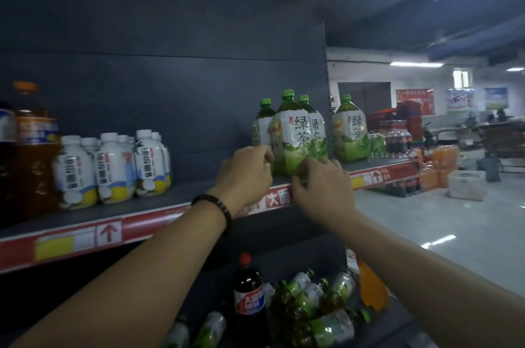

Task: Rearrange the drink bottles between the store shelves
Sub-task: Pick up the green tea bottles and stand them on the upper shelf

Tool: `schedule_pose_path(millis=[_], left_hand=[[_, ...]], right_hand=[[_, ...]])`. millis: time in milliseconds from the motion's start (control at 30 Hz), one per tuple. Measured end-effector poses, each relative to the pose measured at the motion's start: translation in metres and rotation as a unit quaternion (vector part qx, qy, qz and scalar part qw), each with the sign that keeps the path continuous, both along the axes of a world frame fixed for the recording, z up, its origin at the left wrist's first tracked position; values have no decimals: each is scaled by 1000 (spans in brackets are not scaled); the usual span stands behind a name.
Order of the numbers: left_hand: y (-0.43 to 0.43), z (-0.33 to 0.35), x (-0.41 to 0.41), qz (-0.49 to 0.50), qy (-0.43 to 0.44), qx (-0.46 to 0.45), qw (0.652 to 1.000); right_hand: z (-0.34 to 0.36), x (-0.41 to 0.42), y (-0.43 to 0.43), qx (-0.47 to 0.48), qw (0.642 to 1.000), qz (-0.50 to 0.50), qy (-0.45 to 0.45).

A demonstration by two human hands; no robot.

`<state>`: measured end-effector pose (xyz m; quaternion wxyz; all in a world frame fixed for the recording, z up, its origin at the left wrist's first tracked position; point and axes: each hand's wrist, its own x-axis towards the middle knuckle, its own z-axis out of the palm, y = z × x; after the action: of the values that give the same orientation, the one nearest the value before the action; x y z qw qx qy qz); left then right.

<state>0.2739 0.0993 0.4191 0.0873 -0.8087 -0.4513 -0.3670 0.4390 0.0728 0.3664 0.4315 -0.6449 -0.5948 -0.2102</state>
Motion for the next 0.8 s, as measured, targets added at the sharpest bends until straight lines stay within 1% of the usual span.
schedule_pose_path(millis=[67, 167, 233, 300, 333, 400, 467, 500, 567, 600, 667, 733, 800], left_hand=[[-20, -10, -28, 17, 42, 94, 995], [-56, -33, -79, 41, 59, 230, 971], [-76, -59, -119, 41, 26, 284, 958], [-91, -95, -159, 46, -11, 297, 954], [-94, -117, -179, 58, -20, 285, 957], [-97, -166, -220, 98, -31, 221, 970], [-97, -216, -260, 138, -50, 120, 982], [-97, -238, -280, 162, -65, 68, 982], [-100, -281, -312, 204, -117, -10, 972], [-103, -301, -324, 213, -153, -34, 964], [-107, -341, -339, 245, -212, -70, 944], [-106, -374, -351, 290, -255, -114, 915], [-95, -394, -363, 303, -297, -153, 893]], right_hand=[[-11, -8, -13, 35, 998, 39, -31], [-25, -34, -33, 71, 990, 114, -50], [-40, -58, -46, 66, 980, 184, -45], [-59, -86, -54, 31, 968, 244, -42], [-71, -100, -56, 8, 963, 264, -48], [-97, -130, -55, -51, 953, 292, -65], [-127, -163, -49, -114, 939, 315, -74], [-142, -179, -45, -147, 932, 321, -78], [-172, -211, -37, -217, 916, 328, -83], [-188, -227, -33, -243, 907, 334, -85], [-220, -255, -27, -271, 890, 358, -74], [-252, -283, -22, -292, 875, 384, -45], [-280, -309, -13, -308, 867, 392, -22]])
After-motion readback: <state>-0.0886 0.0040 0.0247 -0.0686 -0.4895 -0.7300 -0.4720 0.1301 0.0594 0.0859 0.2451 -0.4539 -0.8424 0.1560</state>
